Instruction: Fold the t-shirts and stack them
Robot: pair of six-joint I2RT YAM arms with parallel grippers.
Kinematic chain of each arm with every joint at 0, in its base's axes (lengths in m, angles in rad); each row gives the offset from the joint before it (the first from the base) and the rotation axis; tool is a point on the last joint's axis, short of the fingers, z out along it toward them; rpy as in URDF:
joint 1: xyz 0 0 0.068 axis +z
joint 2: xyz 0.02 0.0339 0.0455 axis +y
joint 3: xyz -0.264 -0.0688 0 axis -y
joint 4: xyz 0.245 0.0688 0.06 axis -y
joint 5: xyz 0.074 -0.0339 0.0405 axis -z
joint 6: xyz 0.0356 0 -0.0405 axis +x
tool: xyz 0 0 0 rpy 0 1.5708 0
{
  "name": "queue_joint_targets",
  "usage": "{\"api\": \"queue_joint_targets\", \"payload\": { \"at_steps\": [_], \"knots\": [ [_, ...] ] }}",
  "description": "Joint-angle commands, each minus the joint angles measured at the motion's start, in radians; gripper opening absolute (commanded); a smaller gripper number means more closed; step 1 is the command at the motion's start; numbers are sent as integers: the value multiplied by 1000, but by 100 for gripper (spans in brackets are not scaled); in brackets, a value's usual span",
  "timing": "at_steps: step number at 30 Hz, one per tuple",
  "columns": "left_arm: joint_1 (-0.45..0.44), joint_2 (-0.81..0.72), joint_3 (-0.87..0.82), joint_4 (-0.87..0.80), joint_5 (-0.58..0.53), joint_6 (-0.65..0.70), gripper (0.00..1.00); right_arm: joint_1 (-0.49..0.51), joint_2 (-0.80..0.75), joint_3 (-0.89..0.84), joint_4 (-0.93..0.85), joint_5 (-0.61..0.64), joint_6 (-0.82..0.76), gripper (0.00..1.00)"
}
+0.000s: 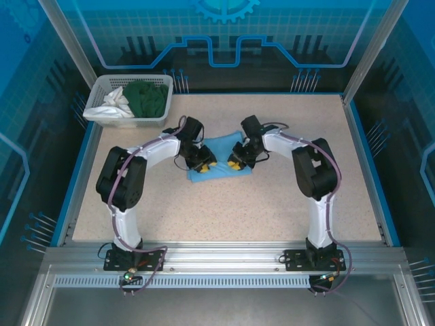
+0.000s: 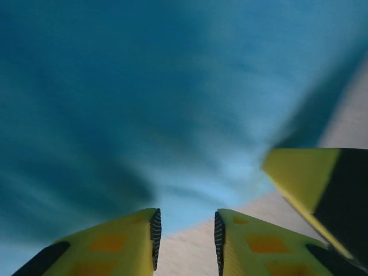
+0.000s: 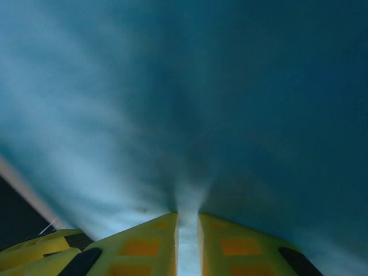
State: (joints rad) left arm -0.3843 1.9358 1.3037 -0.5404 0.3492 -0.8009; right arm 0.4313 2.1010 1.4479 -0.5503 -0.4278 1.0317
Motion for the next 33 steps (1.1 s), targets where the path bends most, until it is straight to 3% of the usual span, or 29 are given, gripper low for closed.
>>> {"api": "queue_joint_targets", "payload": {
  "at_steps": [1,6,9,14,17,18,21,25,33],
  "knots": [
    [8,35,-58,5,-88,81,32,9,26,-58,30,-5,4,16],
    [10,-49,-232,2,-12,79,33,37,-96,-265,125,-23,16,17],
    [15,-178,-258,-64,4,81,40,73,-239,-344,136,14,20,26],
    [85,-304,-135,-177,25,124,52,119,-381,-310,122,101,41,51],
    [159,-292,-34,-148,62,98,48,113,-397,-241,102,185,50,54],
    [169,-262,10,-135,81,89,40,109,-387,-211,94,214,52,53],
    [156,-143,142,-118,95,94,1,77,-297,-102,55,237,36,39],
    [144,-5,200,-31,119,52,0,13,-113,61,-17,173,9,19],
    [140,260,345,-61,28,123,0,-70,134,235,-87,113,-35,14]
  ]
}}
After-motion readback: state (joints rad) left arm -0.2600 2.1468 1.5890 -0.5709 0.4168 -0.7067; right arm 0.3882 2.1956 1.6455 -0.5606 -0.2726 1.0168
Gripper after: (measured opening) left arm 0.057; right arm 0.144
